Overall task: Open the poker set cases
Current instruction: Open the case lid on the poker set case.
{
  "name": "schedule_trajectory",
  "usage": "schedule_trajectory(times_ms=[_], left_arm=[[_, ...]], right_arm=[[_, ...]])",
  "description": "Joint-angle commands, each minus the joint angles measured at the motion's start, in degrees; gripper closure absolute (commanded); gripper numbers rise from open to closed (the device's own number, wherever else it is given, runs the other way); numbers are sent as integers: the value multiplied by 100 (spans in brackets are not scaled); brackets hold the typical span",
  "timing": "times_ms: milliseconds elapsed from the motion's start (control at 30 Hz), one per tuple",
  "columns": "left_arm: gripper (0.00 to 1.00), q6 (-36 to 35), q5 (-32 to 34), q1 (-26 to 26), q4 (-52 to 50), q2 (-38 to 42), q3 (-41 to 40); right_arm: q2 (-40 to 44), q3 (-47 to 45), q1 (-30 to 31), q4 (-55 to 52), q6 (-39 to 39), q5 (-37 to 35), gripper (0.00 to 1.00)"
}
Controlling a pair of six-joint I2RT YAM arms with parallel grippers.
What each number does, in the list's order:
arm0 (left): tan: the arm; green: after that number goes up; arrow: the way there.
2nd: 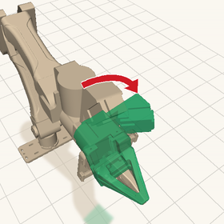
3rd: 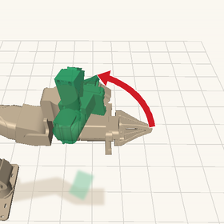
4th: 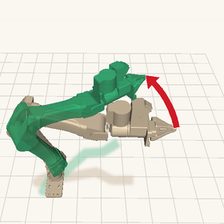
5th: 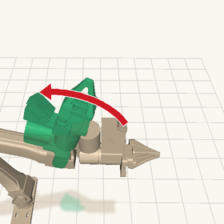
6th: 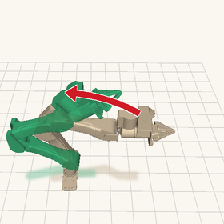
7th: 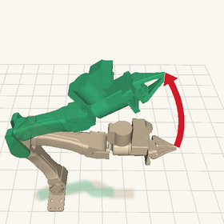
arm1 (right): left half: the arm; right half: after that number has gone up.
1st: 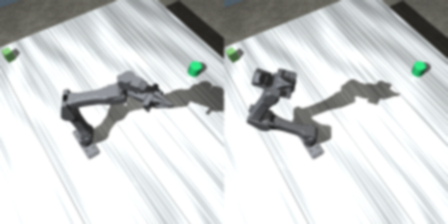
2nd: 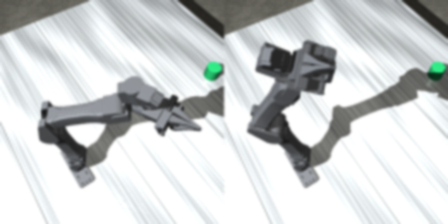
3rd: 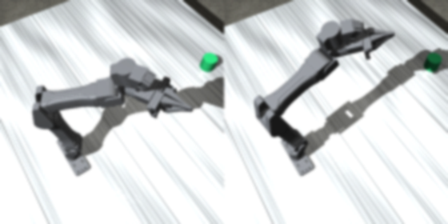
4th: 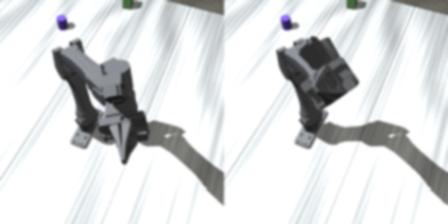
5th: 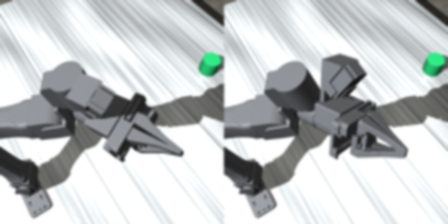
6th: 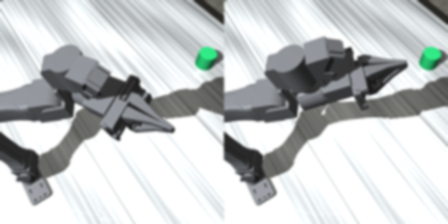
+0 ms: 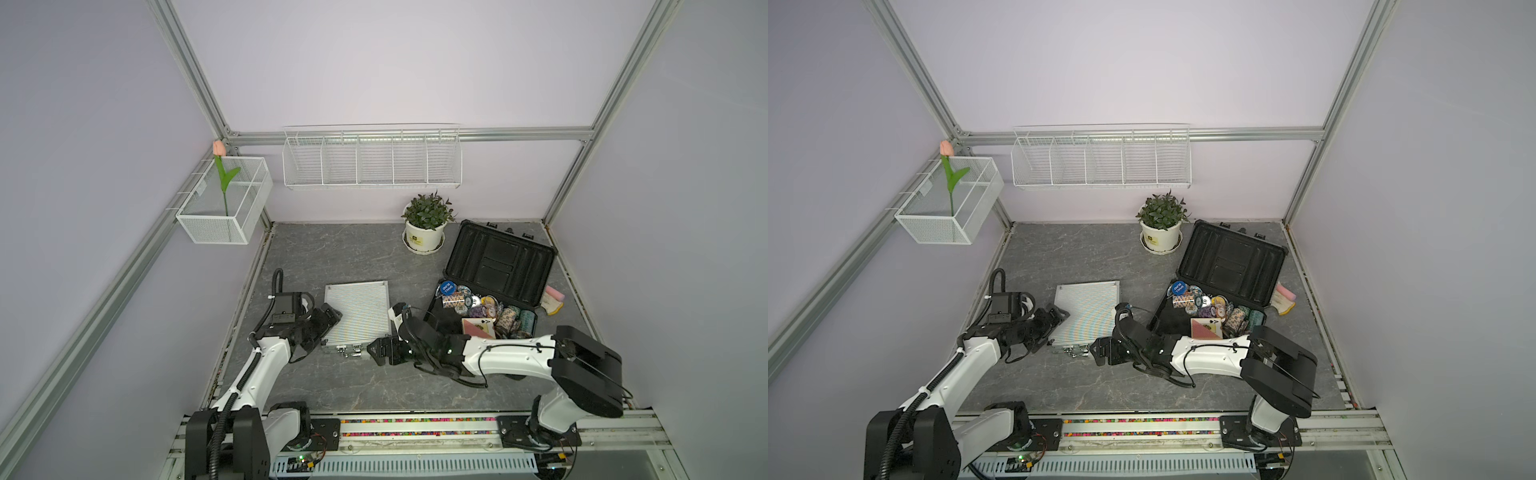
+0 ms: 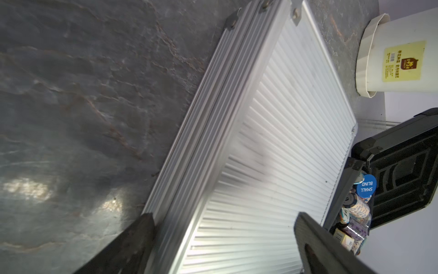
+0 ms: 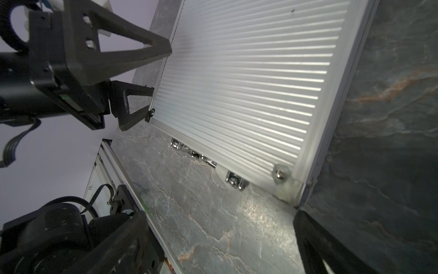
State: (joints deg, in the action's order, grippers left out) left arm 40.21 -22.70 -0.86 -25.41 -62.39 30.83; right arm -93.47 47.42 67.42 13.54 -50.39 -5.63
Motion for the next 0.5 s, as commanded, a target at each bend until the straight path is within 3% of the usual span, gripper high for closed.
schedule_trajectory(times_ms=[0, 267, 467], left_arm=[[6, -33, 231, 0, 274, 261, -243], [6, 39, 768, 7, 497, 770, -519], [6, -54, 833, 7, 459, 796, -467]], right_arm=[[-134, -260, 169, 991, -124, -620, 0], [-1077, -567, 248, 2757, -354, -611, 12], [-1555, -418, 246, 2925, -431, -716, 10]])
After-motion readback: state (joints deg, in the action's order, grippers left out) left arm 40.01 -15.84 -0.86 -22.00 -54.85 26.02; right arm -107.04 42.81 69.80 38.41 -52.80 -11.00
